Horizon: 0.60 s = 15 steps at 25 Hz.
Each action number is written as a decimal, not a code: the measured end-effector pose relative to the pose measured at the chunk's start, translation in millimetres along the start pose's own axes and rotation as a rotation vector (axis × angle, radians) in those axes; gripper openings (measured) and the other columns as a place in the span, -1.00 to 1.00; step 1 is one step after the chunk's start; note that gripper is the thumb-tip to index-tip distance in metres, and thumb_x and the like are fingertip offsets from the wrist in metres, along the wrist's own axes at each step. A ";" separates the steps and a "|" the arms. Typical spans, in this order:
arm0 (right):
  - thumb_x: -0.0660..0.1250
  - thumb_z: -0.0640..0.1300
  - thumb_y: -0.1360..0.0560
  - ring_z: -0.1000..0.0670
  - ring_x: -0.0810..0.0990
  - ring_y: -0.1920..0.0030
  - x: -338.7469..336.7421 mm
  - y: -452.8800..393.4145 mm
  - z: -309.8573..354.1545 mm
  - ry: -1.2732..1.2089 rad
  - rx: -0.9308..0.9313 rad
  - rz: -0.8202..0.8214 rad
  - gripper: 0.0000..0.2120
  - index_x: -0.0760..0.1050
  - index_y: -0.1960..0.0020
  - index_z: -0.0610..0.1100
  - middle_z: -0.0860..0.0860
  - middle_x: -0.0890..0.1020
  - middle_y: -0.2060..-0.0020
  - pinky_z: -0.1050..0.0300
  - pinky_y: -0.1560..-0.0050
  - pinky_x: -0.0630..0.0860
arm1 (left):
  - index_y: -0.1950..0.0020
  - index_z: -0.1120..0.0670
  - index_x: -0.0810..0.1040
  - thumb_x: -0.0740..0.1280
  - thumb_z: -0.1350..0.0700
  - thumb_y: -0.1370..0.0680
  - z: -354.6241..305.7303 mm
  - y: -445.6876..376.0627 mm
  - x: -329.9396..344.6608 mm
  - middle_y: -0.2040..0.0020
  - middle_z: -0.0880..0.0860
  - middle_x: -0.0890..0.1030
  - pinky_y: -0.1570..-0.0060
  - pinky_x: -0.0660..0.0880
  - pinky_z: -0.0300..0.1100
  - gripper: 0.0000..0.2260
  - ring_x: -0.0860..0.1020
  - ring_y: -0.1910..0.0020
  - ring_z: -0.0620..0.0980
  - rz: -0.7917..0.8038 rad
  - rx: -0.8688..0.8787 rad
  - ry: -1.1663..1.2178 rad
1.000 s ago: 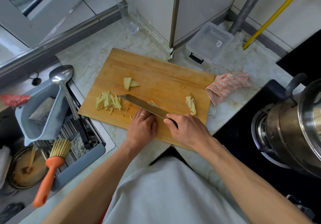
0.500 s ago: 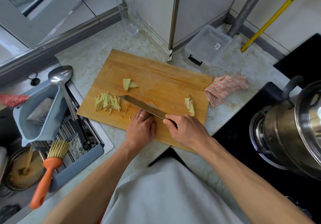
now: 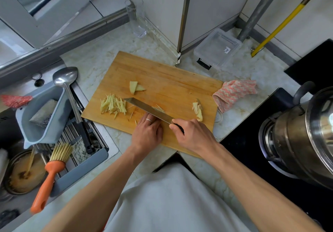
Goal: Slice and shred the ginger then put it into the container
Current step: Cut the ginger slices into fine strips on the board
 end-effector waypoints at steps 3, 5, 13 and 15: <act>0.15 0.13 -0.66 -0.27 0.63 0.07 -0.3 -2.2 -0.6 0.036 0.011 0.025 -0.64 0.57 -0.19 -0.09 -0.15 0.70 0.10 -0.09 0.15 0.57 | -0.06 0.23 0.69 0.18 0.18 -0.52 -0.1 1.1 -1.5 -0.13 0.19 0.62 -0.22 0.51 0.05 -0.69 0.53 -0.19 0.22 -0.017 0.001 -0.006; 0.14 0.13 -0.66 -0.27 0.64 0.09 0.8 -5.1 0.5 0.050 0.011 0.032 -0.65 0.56 -0.18 -0.09 -0.15 0.70 0.11 -0.07 0.18 0.56 | -0.04 0.23 0.69 0.18 0.18 -0.52 0.1 0.2 -1.8 -0.12 0.18 0.63 -0.24 0.50 0.05 -0.69 0.53 -0.20 0.22 -0.013 -0.003 -0.004; 0.15 0.13 -0.66 -0.27 0.64 0.08 -1.7 -1.5 0.9 0.041 -0.001 0.018 -0.64 0.57 -0.21 -0.07 -0.15 0.71 0.10 -0.09 0.16 0.58 | 0.07 0.24 0.69 0.19 0.18 -0.51 -1.0 0.4 -2.3 -0.06 0.21 0.62 -0.20 0.52 0.08 -0.71 0.53 -0.15 0.22 -0.021 0.008 -0.006; 0.14 0.14 -0.66 -0.26 0.64 0.09 -2.4 -2.3 1.2 0.047 -0.004 0.024 -0.64 0.57 -0.20 -0.07 -0.14 0.71 0.10 -0.08 0.16 0.58 | 0.07 0.24 0.69 0.19 0.18 -0.51 -0.6 0.9 -1.5 -0.05 0.20 0.62 -0.20 0.52 0.08 -0.72 0.53 -0.16 0.23 -0.025 0.011 -0.006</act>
Point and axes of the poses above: each hand's wrist, its own y-axis away from the middle knuckle, its own x-axis out of the palm, z = x × y, the point moved 9 cm from there along -y, towards the middle knuckle
